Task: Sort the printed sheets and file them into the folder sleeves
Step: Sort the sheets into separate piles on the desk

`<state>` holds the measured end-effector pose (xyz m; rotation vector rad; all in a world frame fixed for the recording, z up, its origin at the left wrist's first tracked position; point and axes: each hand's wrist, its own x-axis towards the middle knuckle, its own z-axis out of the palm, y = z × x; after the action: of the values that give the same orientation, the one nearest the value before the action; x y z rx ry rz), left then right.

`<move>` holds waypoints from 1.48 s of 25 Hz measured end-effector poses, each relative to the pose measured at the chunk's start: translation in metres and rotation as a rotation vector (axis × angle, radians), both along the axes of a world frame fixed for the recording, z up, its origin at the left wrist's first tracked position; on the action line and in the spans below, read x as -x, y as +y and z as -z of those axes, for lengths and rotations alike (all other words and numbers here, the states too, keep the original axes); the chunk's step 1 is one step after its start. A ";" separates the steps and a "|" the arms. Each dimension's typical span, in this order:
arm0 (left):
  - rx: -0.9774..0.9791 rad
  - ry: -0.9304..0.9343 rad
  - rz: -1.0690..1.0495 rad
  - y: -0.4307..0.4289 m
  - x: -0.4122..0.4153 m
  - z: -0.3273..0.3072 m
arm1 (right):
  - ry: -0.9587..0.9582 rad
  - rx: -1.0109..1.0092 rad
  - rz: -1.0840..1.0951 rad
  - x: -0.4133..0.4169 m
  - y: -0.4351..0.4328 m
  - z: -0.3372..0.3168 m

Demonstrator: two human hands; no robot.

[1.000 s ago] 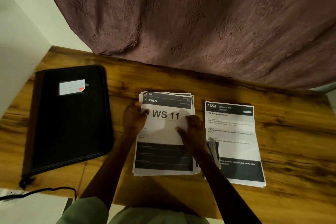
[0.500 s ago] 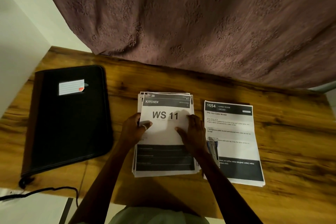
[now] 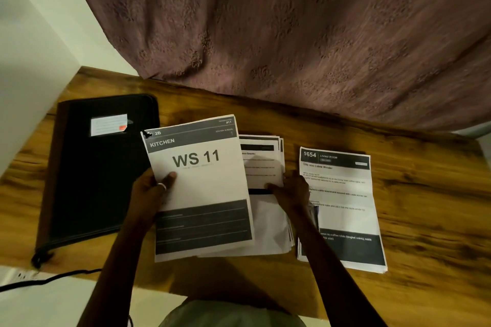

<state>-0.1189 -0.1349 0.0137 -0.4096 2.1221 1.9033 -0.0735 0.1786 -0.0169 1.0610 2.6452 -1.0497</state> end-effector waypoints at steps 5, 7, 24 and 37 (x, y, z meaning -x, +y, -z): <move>-0.054 -0.014 0.026 0.007 -0.002 0.000 | 0.002 0.104 0.112 0.005 0.015 -0.006; -0.056 -0.020 0.034 0.011 -0.002 0.000 | -0.009 0.134 0.111 0.005 0.019 -0.004; -0.071 -0.036 0.135 0.024 -0.008 0.000 | 0.087 0.057 0.102 -0.005 0.014 -0.030; -0.301 -0.150 -0.047 0.038 -0.016 -0.002 | 0.301 0.674 -0.031 -0.033 -0.034 -0.089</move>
<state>-0.1028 -0.0969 0.0154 -0.5213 1.7126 2.1028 -0.0408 0.1443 0.0723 0.7476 2.1751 -2.0174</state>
